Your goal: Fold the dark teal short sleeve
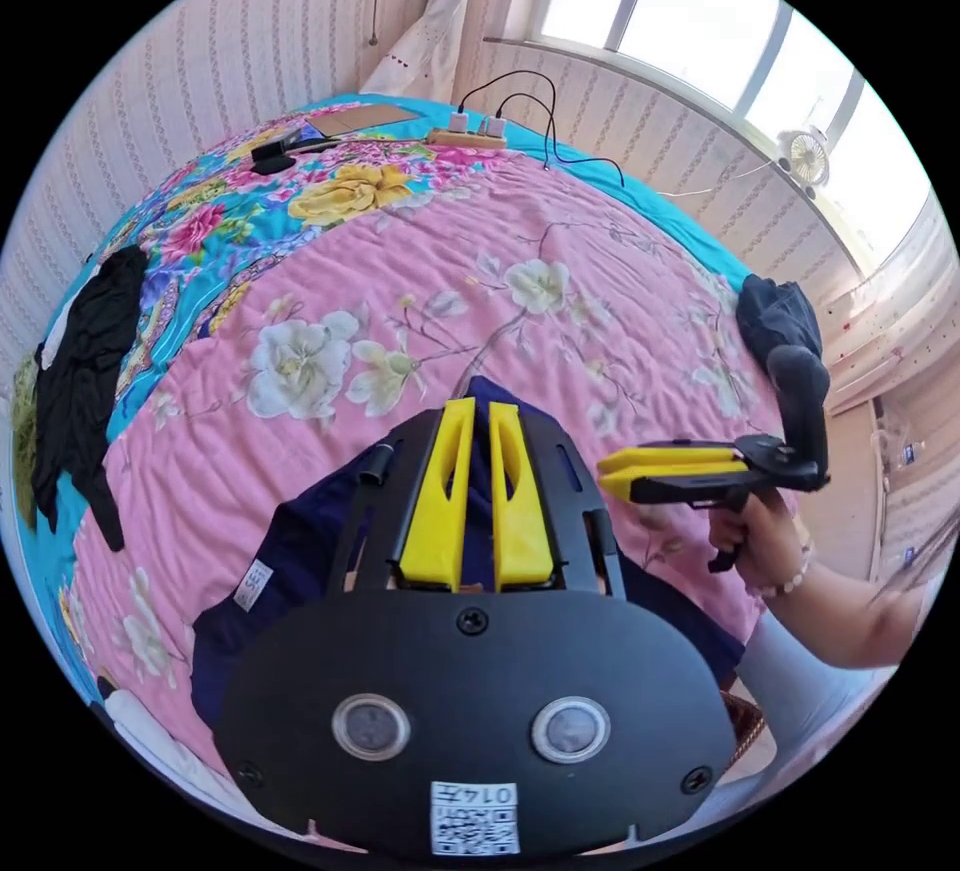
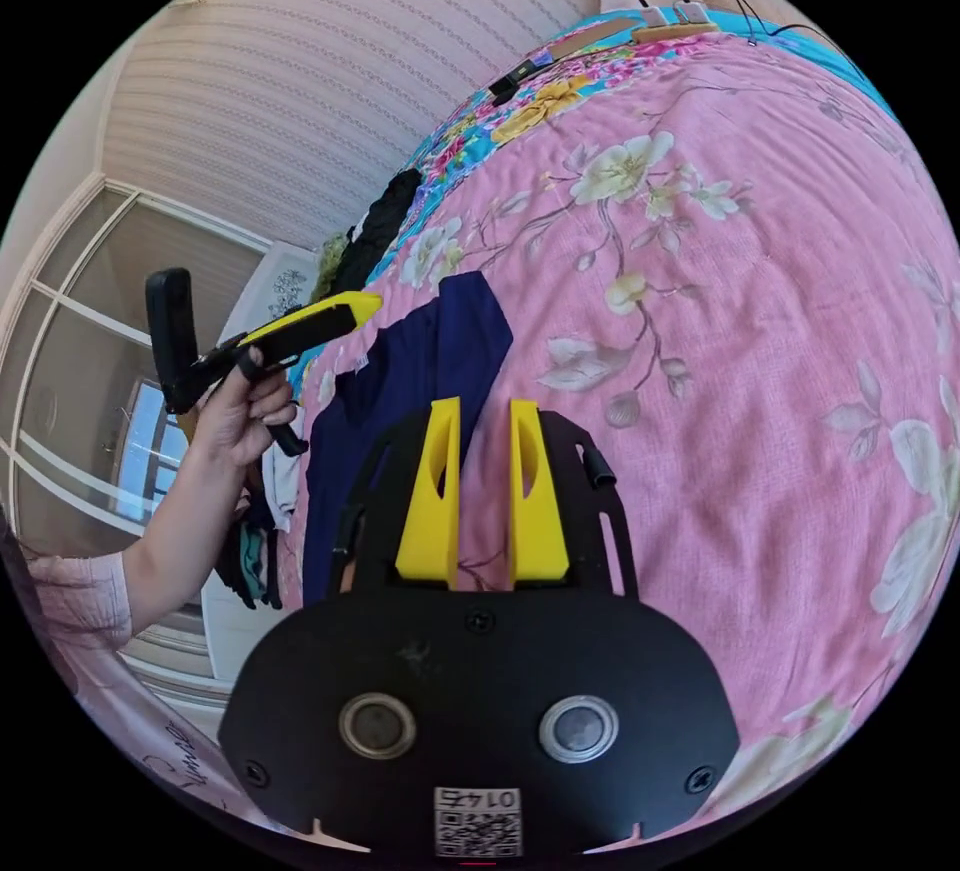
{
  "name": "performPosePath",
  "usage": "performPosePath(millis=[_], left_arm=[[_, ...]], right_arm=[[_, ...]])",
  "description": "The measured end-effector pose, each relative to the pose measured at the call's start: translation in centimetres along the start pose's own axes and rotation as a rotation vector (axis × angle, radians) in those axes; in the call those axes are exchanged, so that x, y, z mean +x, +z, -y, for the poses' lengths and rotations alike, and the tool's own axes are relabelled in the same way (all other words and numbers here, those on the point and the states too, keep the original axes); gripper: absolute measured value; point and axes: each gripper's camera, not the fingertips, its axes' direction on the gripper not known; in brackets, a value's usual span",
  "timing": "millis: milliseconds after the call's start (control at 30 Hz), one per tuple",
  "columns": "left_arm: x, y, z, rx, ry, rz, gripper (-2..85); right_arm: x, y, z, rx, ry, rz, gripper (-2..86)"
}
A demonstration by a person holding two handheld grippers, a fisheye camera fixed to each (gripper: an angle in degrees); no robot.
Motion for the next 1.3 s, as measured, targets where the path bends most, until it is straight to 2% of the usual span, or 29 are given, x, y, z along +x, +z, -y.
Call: performPosePath(millis=[167, 333, 533, 633, 767, 900, 1067, 1300], left_arm=[[-1.2, 3.0, 3.3, -0.145, -0.012, -0.009, -0.7], [-4.0, -0.7, 0.5, -0.059, -0.117, -0.031, -0.9], [-6.9, -0.6, -0.9, -0.083, -0.227, -0.038, -0.9], [-5.3, -2.1, 2.2, 0.005, -0.125, -0.06, -0.7], [-2.5, -0.6, 7.9, 0.03, 0.008, -0.001, 1.1], [-1.7, 3.1, 10.6, -0.111, 0.086, -0.028, 0.0], [-3.7, -1.1, 7.3, -0.009, -0.016, 0.011, -0.9], [-7.0, 0.0, 0.9, -0.112, -0.187, 0.037, -1.0]], right_arm=[[0.7, -2.0, 0.5, -0.064, 0.028, 0.05, 7.3], [0.6, -3.6, 2.1, -0.097, 0.038, 0.077, 7.3], [1.2, -3.2, 4.6, -0.085, 0.08, 0.095, 7.2], [1.1, -3.5, 5.9, -0.051, 0.09, 0.103, 7.1], [0.9, -3.6, 6.8, -0.047, 0.099, 0.106, 7.1], [0.8, -3.5, 7.3, -0.068, 0.101, 0.097, 7.1], [1.0, -4.0, 8.1, -0.055, 0.079, 0.109, 7.1], [0.9, -1.8, 9.9, -0.091, 0.046, 0.155, 7.1]])
